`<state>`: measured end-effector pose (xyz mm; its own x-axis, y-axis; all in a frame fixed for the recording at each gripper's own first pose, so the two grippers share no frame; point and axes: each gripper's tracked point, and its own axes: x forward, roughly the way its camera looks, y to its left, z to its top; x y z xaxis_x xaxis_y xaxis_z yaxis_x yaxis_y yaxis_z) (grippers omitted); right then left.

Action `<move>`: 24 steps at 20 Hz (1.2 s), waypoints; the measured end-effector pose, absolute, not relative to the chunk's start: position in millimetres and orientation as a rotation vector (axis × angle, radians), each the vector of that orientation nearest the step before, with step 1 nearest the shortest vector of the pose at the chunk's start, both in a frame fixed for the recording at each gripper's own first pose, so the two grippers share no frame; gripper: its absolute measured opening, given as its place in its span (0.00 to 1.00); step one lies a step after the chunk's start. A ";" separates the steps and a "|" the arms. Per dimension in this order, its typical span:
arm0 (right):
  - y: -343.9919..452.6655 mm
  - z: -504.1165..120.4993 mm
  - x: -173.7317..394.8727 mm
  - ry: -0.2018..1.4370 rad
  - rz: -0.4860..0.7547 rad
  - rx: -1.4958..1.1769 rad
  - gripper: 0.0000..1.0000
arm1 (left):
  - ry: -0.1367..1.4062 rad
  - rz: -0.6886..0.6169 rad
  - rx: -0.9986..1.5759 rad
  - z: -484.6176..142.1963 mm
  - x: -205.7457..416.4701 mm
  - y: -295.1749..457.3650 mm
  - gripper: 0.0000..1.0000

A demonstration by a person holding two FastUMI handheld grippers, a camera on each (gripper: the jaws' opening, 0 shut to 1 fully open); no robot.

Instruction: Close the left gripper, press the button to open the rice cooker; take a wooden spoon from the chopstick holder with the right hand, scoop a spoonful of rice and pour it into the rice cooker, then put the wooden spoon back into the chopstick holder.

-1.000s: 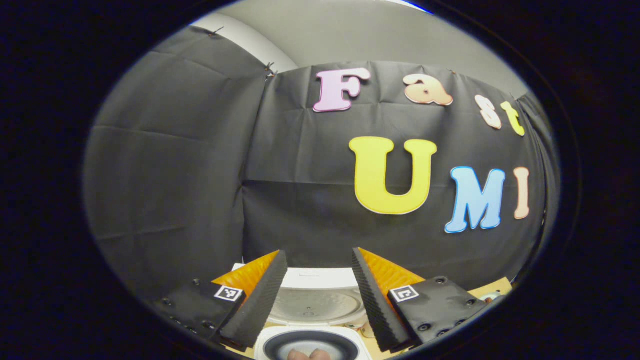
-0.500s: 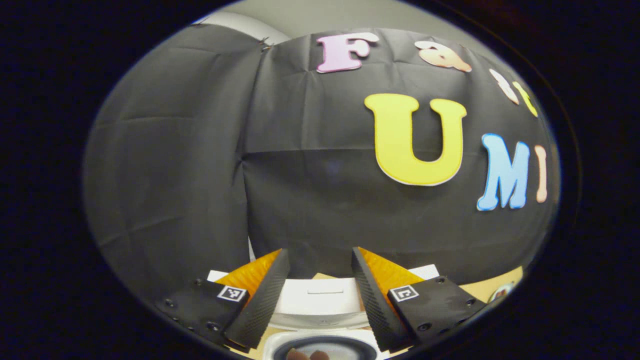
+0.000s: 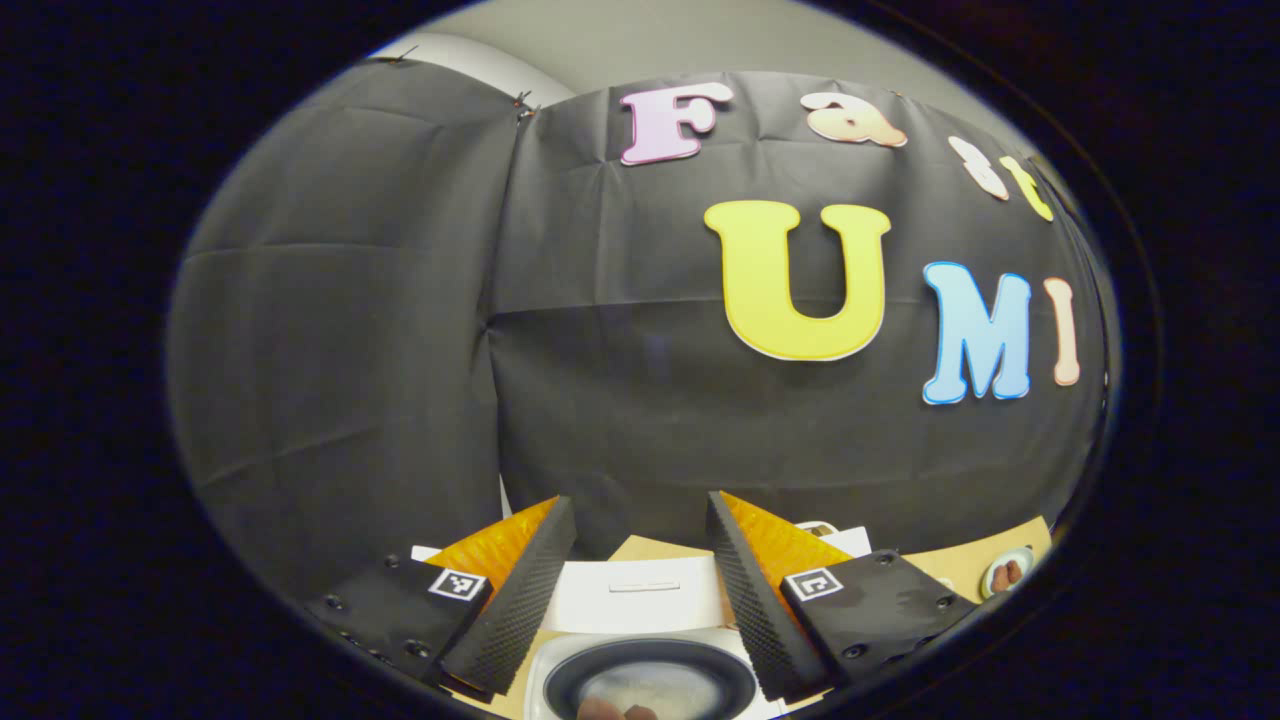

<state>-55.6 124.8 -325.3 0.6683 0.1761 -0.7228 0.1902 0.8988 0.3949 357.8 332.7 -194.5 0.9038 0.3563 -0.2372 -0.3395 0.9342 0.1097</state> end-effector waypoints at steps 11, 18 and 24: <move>134.8 -334.0 -82.0 0.870 0.008 0.473 0.88 | 0.352 0.333 0.036 -295.0 232.9 289.5 0.93; 139.5 -340.1 -94.4 0.889 0.006 0.470 0.88 | 0.482 0.342 -0.011 -387.7 188.4 277.4 0.96; 146.6 -334.8 -90.5 0.877 0.019 0.485 0.88 | 0.550 0.324 -0.003 -389.5 164.4 265.8 0.97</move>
